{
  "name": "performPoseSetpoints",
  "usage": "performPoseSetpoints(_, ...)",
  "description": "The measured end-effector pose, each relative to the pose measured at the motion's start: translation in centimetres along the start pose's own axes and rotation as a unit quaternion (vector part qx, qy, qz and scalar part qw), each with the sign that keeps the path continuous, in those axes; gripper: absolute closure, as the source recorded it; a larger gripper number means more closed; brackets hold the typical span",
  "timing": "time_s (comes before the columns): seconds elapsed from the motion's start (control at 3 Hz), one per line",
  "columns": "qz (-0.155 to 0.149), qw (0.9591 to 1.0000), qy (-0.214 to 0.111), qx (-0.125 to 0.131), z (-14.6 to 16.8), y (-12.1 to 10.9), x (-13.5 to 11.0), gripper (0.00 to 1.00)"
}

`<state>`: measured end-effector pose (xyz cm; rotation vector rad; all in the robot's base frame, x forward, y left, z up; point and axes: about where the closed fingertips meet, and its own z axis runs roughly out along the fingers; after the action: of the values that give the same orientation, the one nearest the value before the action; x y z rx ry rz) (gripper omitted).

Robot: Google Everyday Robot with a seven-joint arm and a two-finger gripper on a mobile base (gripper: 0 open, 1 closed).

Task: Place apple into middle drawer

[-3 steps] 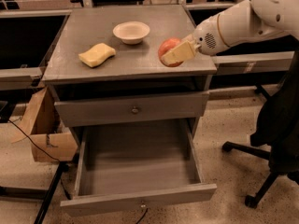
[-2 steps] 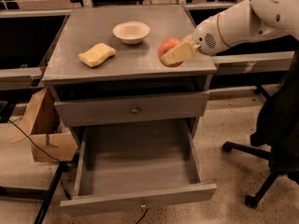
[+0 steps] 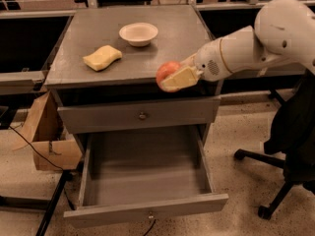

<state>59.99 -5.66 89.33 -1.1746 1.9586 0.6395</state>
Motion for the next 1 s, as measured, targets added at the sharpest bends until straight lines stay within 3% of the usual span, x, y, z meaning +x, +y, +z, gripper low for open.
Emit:
performPoseSetpoints(0.33,-0.003,0.9994,-0.003,-0.034,2.0,3.8,2.6,1.0)
performPoseSetpoints(0.67,0.022,0.9982,0.015,-0.053,5.4,5.9,7.4,1.0)
performPoseSetpoints(1.0,0.055,0.9967,0.027,-0.053,9.8,5.1,12.5,1.0)
